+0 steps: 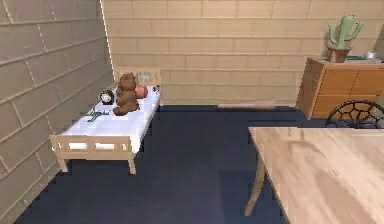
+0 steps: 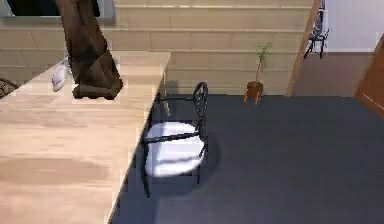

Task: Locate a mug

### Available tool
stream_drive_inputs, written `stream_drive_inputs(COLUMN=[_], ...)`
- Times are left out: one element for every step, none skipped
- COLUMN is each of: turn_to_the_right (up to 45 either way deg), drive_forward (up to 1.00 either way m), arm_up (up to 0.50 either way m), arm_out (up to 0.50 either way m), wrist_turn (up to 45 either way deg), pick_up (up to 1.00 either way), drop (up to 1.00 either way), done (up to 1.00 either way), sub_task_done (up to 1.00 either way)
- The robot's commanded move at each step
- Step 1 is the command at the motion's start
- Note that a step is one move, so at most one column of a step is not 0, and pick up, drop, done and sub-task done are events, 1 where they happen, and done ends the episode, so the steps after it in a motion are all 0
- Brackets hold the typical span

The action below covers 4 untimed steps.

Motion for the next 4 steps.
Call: stream_drive_inputs(turn_to_the_right=[0.0, 6.0, 0.0, 45.0], drive_forward=[1.0, 0.0, 0.3, 0.0], arm_up=[0.0, 0.0, 0.0, 0.0], arm_out=[0.0, 0.0, 0.0, 0.0], wrist_turn=[0.0, 0.0, 0.0, 0.0], pick_up=[0.0, 0.0, 0.0, 0.0], drop=[0.0, 0.0, 0.0, 0.0], done=[0.0, 0.0, 0.0, 0.0], sub_task_done=[0.0, 0.0, 0.0, 0.0])
